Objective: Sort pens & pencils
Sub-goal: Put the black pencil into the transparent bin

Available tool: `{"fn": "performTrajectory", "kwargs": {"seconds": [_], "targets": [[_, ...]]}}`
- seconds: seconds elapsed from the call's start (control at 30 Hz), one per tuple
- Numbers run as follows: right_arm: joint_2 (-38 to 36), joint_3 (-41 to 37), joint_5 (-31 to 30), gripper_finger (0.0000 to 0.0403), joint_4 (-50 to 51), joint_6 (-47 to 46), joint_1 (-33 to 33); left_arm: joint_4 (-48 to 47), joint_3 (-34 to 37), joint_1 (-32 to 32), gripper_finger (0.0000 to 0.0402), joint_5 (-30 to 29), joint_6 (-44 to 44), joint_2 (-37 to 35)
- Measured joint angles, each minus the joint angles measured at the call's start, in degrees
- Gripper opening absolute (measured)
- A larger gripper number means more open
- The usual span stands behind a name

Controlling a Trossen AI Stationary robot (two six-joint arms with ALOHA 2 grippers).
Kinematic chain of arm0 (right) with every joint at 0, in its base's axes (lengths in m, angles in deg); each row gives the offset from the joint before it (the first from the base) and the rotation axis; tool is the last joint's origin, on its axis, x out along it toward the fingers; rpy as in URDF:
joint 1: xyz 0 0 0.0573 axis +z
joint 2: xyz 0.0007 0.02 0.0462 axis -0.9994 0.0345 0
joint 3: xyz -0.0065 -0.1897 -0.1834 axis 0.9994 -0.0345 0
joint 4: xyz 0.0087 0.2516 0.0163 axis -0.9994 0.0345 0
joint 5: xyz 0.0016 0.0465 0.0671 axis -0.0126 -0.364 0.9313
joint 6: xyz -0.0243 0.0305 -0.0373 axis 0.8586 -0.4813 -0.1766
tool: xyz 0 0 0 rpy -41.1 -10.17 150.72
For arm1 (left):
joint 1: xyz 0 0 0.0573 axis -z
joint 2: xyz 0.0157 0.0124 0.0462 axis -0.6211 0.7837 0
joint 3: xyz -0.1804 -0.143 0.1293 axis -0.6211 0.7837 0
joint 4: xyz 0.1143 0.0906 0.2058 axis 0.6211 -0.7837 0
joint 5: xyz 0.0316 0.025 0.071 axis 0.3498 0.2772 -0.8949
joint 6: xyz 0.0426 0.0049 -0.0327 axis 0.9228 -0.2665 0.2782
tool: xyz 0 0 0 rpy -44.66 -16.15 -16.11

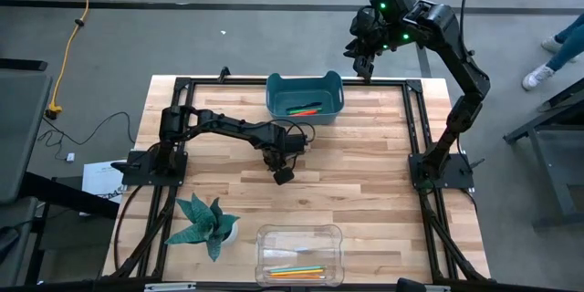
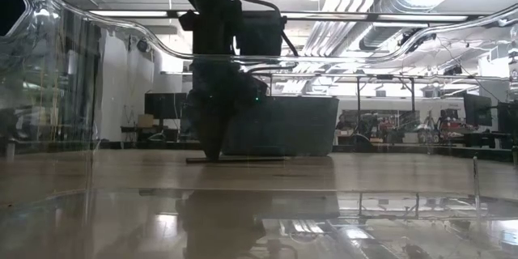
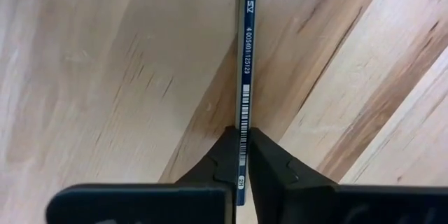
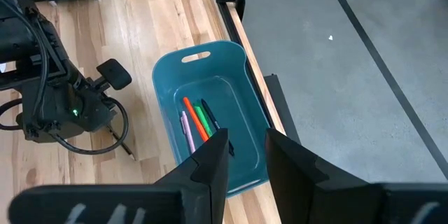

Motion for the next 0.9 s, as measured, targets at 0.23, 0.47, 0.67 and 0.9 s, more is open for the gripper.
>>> {"fn": "performTrajectory", "kwargs": {"seconds": [0.23,0.47,0.67,0.9], "targets": [[0.0,0.0,0.0,0.0085,0.0,0.0,0.0,-0.5,0.2,0.0,0.0011,0.8,1.1,-0.5],[0.0,0.0,0.0,0.0085,0.0,0.0,0.0,-1.1,0.2,0.1,0.0008,-0.5,2.1,-3.4],[0.0,0.0,0.0,0.0085,0.0,0.0,0.0,-1.3,0.2,0.1,0.0009,-0.5,2.5,-5.6],[0.0,0.0,0.0,0.0085,0.0,0.0,0.0,-1.6,0.1,1.0,0.0014,-0.1,3.2,-10.2]]}}
